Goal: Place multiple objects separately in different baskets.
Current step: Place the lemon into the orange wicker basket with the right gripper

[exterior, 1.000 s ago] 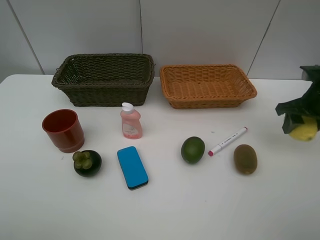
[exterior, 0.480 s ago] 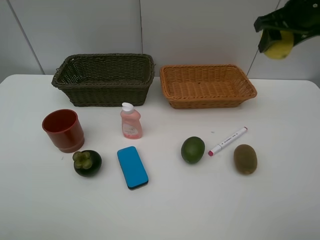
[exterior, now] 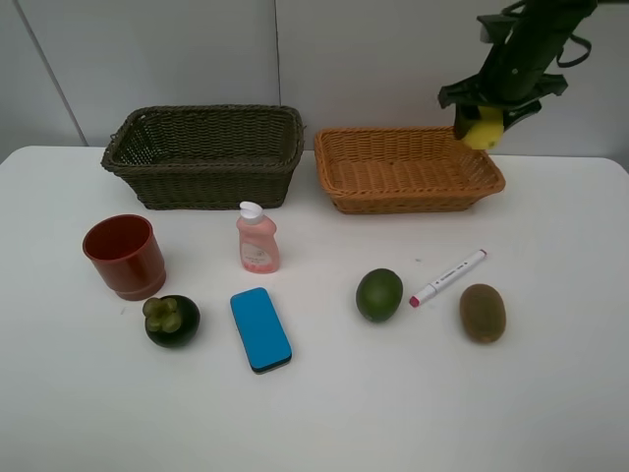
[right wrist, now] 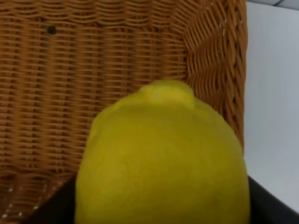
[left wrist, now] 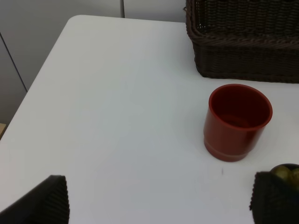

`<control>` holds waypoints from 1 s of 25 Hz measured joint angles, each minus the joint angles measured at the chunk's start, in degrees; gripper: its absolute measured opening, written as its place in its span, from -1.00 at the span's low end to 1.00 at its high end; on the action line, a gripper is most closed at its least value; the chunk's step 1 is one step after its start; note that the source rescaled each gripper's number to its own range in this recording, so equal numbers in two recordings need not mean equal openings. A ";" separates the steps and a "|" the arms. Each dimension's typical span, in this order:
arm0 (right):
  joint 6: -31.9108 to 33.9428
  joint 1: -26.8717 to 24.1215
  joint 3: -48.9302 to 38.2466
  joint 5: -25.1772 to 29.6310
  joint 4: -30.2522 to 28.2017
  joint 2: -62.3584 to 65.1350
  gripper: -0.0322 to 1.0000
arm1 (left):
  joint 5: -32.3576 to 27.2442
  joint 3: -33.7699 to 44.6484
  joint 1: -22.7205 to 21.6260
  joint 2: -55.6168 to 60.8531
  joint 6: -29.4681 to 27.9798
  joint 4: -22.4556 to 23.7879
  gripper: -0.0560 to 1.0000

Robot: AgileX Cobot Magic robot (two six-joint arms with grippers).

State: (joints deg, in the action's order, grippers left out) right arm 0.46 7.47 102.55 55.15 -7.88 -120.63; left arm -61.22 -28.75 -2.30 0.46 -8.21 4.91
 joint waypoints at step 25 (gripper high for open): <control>-0.46 0.00 1.03 -4.56 3.22 -9.01 0.14 | 0.00 0.00 0.00 0.00 0.00 0.00 1.00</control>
State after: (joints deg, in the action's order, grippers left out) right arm 0.00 7.47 103.59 50.59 -4.65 -129.65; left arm -61.22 -28.75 -2.30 0.46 -8.21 4.91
